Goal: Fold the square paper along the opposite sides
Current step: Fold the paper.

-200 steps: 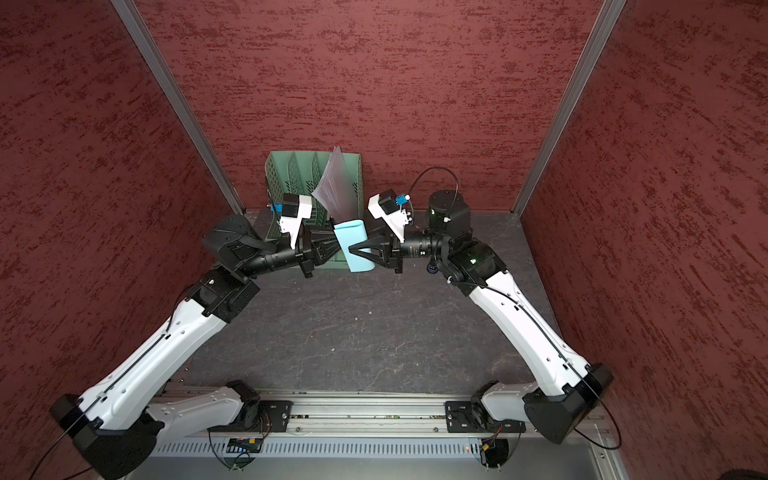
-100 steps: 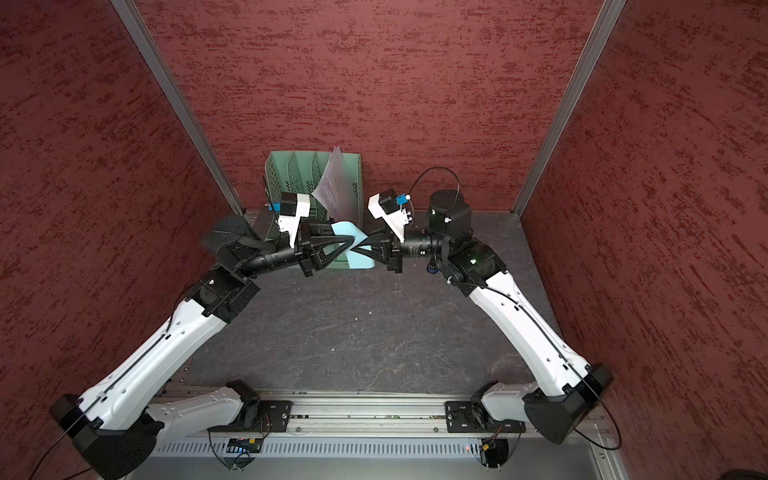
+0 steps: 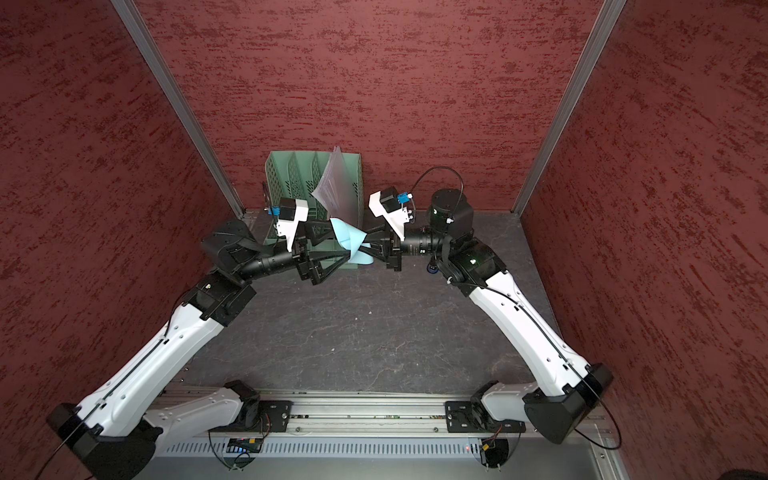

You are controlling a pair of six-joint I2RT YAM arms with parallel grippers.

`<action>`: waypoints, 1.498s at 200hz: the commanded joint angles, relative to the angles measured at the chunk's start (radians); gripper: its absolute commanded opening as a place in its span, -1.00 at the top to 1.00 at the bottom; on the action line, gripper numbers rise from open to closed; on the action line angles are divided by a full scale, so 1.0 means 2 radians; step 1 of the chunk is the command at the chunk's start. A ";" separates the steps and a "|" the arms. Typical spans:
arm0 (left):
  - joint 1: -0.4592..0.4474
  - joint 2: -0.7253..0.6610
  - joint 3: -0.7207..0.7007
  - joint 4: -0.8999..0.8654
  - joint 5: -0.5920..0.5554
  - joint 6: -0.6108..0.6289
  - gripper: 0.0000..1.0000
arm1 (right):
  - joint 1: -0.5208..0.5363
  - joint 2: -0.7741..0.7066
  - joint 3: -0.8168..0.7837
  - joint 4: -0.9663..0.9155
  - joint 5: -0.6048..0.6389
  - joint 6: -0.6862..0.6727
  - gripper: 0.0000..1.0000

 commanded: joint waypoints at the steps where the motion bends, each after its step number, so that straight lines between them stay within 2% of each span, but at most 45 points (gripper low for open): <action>1: 0.011 -0.024 -0.002 -0.005 0.007 0.006 -0.99 | 0.005 -0.010 -0.007 0.016 0.003 -0.002 0.74; 39: 0.018 -0.036 -0.009 0.002 0.027 -0.002 -0.99 | 0.004 -0.011 -0.011 0.011 0.009 -0.006 0.74; 84: 0.016 -0.019 -0.023 0.025 0.048 -0.022 -0.99 | 0.005 -0.003 -0.004 0.013 0.012 -0.003 0.75; 174: 0.003 0.012 -0.024 0.096 0.048 -0.047 -0.99 | 0.006 0.004 -0.005 0.016 0.008 0.010 0.75; 232: -0.022 0.035 -0.006 0.094 0.042 -0.043 -1.00 | 0.006 0.005 -0.006 0.011 0.007 0.009 0.75; 256: -0.023 0.032 -0.005 0.096 0.036 -0.043 -0.84 | 0.005 0.005 -0.009 0.010 0.007 0.008 0.75; 299: -0.024 0.026 -0.005 0.087 0.037 -0.036 -0.30 | 0.005 0.002 -0.008 0.014 0.010 0.009 0.75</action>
